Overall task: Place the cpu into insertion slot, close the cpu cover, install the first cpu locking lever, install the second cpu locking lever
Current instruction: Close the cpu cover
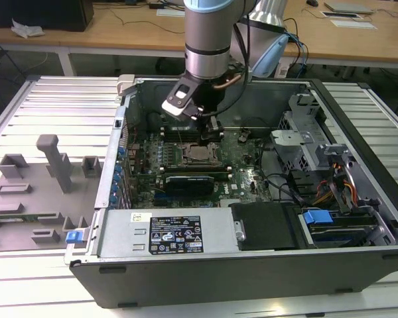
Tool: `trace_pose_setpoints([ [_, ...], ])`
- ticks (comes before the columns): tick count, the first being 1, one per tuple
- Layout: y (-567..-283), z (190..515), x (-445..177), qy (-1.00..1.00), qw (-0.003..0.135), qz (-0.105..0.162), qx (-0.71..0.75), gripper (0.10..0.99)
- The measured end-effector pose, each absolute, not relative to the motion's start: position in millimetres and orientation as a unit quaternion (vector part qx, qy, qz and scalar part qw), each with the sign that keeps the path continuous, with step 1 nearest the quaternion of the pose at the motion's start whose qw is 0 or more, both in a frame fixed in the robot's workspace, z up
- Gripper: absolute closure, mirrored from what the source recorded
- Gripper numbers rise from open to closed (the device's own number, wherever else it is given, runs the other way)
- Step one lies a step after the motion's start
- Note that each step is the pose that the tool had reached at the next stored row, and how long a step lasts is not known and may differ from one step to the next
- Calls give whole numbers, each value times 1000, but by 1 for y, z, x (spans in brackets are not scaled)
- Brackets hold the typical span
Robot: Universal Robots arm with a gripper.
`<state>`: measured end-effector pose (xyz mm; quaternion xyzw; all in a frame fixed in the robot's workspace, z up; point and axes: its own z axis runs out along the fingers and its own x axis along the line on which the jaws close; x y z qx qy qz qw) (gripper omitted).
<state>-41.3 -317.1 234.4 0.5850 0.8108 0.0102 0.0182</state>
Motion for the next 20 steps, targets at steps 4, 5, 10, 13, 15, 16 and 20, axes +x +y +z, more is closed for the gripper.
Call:
trace_pose_setpoints([
  [4,-317,234,-41,835,18,10,550,980],
  [5,-317,234,-41,840,18,10,542,980],
  [10,-317,234,-41,868,18,11,496,980],
  [13,-317,234,-41,881,18,11,473,980],
  [15,-317,234,-41,893,17,11,450,980],
  [16,-317,234,-41,899,17,11,437,980],
  [20,-317,234,-41,919,17,12,393,980],
])
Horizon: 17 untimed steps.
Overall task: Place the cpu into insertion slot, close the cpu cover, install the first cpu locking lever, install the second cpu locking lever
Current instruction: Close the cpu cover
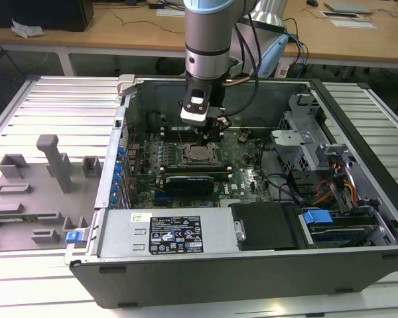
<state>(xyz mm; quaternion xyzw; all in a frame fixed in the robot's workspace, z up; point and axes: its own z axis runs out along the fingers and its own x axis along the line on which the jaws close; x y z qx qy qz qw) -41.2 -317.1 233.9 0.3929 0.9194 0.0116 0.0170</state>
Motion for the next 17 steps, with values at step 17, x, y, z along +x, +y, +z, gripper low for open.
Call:
trace_pose_setpoints([
  [17,-317,233,-41,980,15,11,196,980],
])
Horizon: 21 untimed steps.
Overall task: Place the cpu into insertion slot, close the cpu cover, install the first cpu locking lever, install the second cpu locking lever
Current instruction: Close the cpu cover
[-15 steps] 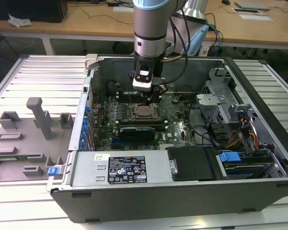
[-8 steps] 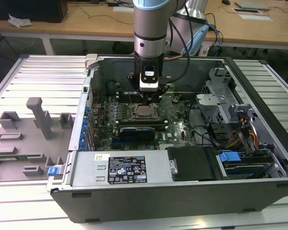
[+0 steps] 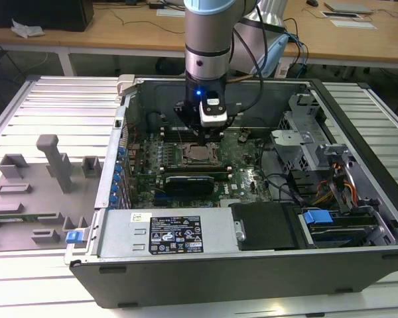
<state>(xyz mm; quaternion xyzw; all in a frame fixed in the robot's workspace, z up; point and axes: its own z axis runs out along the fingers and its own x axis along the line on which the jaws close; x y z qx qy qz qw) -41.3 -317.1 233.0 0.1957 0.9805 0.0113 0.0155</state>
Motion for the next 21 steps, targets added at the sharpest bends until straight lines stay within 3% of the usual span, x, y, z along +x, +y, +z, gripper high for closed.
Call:
trace_pose_setpoints([
  [21,-317,231,-41,1000,6,-5,-18,980],
])
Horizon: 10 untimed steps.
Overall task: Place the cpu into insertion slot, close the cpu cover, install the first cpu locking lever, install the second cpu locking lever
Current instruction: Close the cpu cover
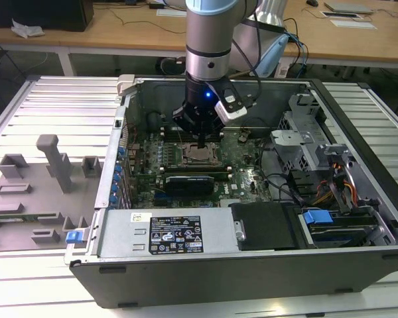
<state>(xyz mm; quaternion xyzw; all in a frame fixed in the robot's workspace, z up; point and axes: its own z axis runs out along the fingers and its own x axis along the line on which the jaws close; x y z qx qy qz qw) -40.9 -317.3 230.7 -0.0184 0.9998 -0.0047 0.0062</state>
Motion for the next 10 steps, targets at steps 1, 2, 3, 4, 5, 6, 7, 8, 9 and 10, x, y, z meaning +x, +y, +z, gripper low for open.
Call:
trace_pose_setpoints([
  [1,-317,231,-41,1000,6,-5,-18,980],
  [2,-317,231,-41,1000,6,-5,-18,980],
  [3,-317,233,-41,1000,6,-5,-18,980],
  [4,-317,234,-41,1000,6,-5,-18,980],
  [5,-317,236,-41,1000,6,-5,-18,980],
  [6,-317,236,-41,1000,6,-5,-18,980],
  [7,-317,236,-41,1000,6,-5,-18,980],
  [8,-317,236,-41,1000,6,-5,-18,980],
  [9,-317,236,-41,1000,6,-5,-18,980],
  [10,-317,236,-41,1000,6,-5,-18,980],
])
